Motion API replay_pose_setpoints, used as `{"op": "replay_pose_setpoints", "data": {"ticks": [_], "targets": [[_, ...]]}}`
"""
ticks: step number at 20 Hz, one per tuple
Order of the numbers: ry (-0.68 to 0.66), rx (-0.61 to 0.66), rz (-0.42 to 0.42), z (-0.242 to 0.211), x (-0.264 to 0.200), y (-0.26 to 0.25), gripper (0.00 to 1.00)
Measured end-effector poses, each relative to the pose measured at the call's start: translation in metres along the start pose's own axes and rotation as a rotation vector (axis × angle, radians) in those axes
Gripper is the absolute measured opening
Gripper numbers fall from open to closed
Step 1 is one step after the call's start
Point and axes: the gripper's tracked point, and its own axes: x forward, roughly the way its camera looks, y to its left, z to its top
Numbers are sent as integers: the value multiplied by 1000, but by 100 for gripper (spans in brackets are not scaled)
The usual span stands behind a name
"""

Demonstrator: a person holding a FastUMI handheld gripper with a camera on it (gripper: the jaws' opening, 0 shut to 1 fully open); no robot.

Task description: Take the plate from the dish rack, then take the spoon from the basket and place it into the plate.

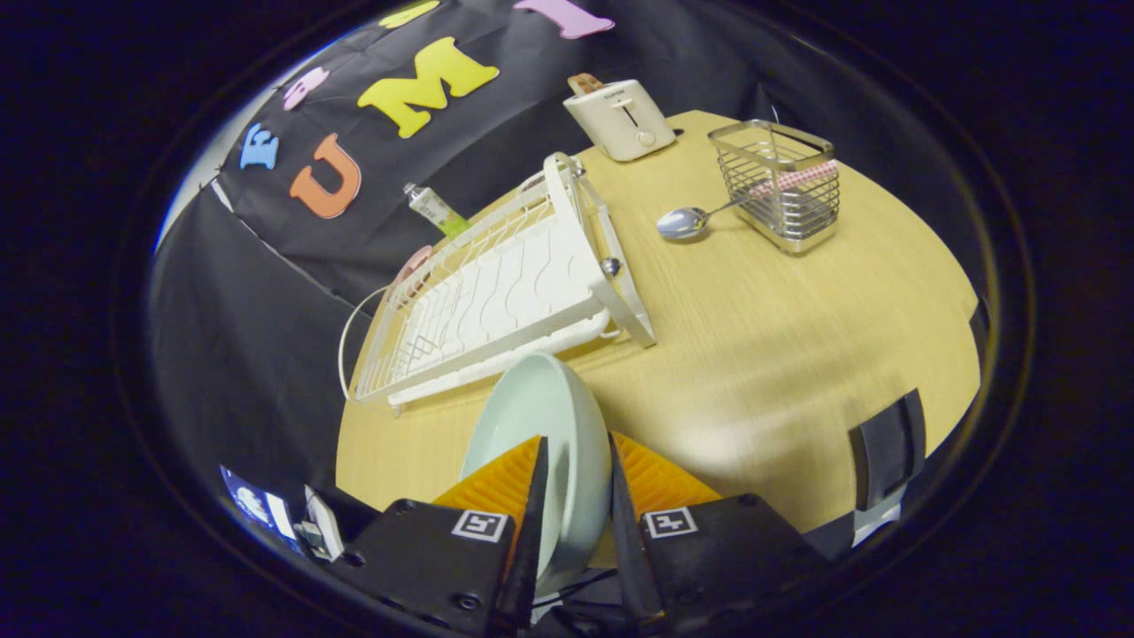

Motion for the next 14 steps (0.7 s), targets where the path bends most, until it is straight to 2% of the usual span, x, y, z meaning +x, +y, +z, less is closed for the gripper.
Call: {"op": "replay_pose_setpoints", "data": {"ticks": [7, 14], "targets": [[-69, -55, 5, 15, -6, 0, 49], [-291, -229, -55, 48, -46, -13, 73]]}}
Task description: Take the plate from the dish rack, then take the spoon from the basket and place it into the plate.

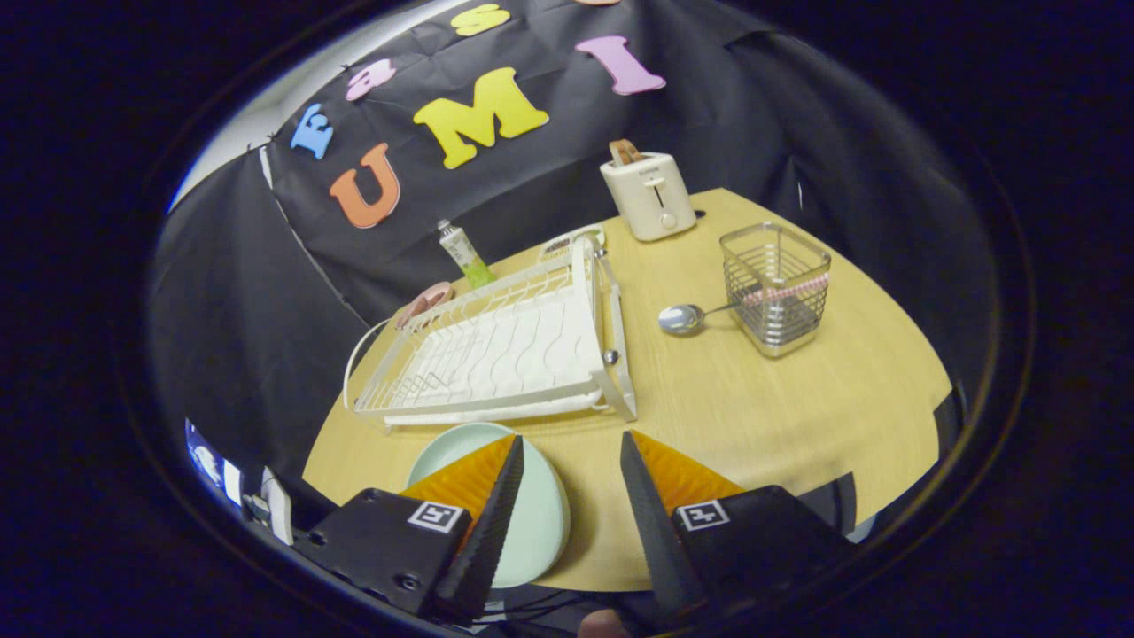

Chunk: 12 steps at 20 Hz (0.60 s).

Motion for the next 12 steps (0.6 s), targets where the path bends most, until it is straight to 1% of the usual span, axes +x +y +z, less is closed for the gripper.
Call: {"op": "replay_pose_setpoints", "data": {"ticks": [2, 5, 7, 9, 10, 12], "targets": [[-76, -48, -39, 12, -10, -13, 82], [-174, -102, -59, 26, -28, -28, 83], [-242, -106, -68, 36, -35, -41, 83], [-286, -120, -98, 39, -37, -61, 89], [-301, -131, -116, 38, -37, -73, 97], [-323, -147, -140, 38, -38, -94, 97]]}}
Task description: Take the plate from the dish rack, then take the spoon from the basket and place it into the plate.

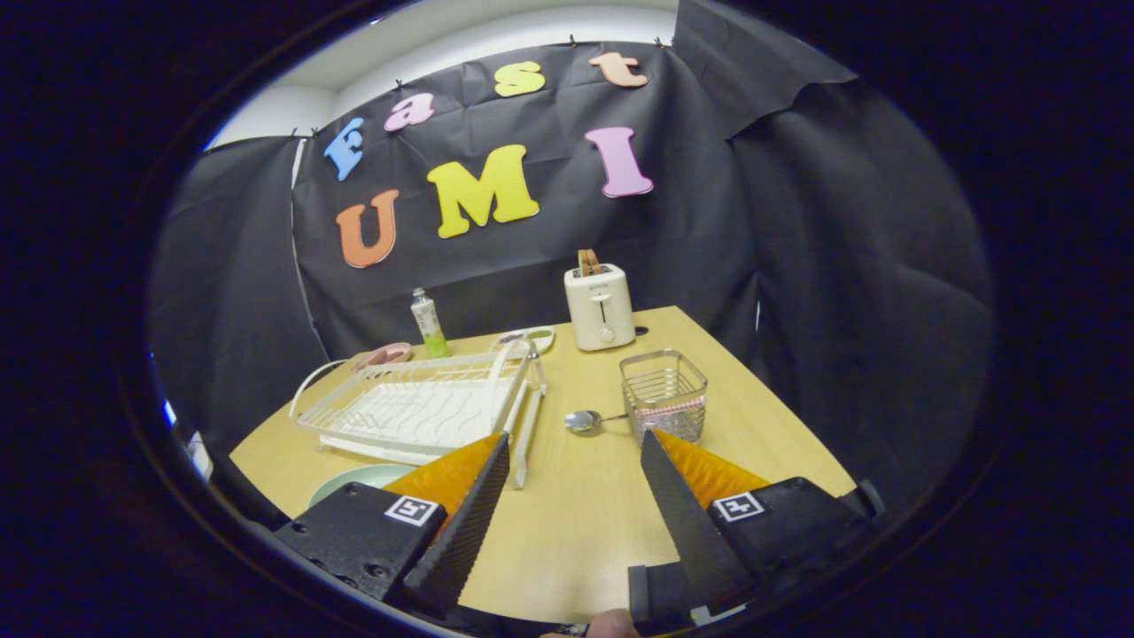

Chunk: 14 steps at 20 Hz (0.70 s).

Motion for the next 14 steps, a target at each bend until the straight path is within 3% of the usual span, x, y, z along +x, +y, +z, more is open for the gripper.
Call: {"op": "replay_pose_setpoints", "data": {"ticks": [6, 14], "targets": [[-38, -27, -73, 6, 10, -62, 97], [-18, -13, -94, 9, 32, -92, 97]]}}
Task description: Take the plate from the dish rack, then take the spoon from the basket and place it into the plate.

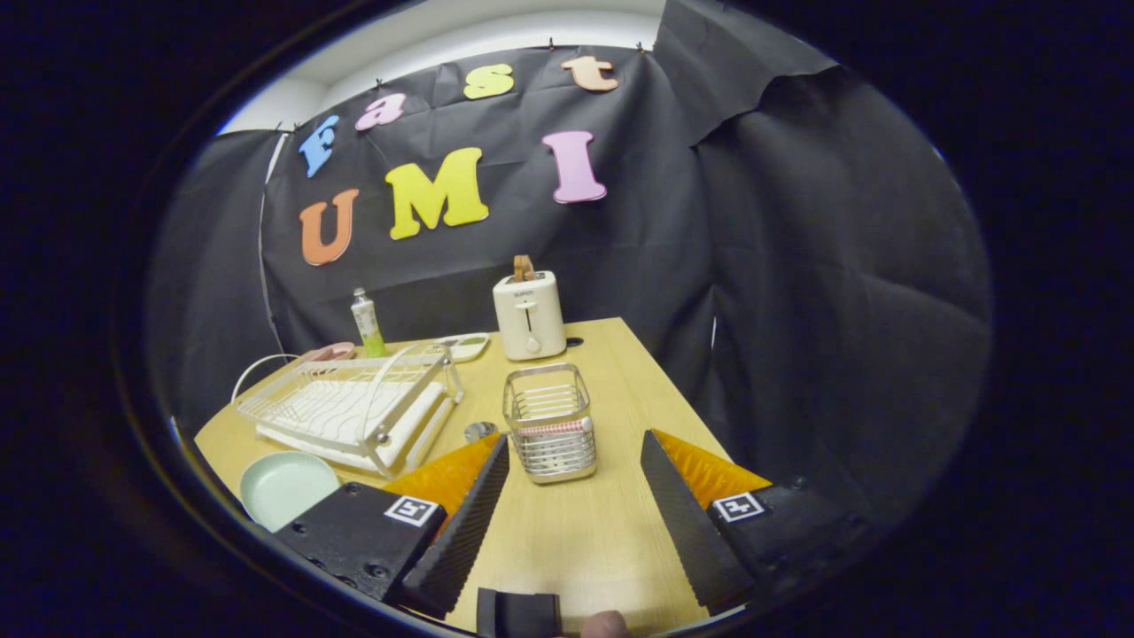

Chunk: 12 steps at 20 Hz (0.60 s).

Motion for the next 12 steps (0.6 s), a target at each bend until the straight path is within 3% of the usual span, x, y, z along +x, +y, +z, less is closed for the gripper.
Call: {"op": "replay_pose_setpoints", "data": {"ticks": [6, 12], "targets": [[24, -104, 9, 42, 18, 3, 97], [158, -213, 81, 86, 38, 21, 97]]}}
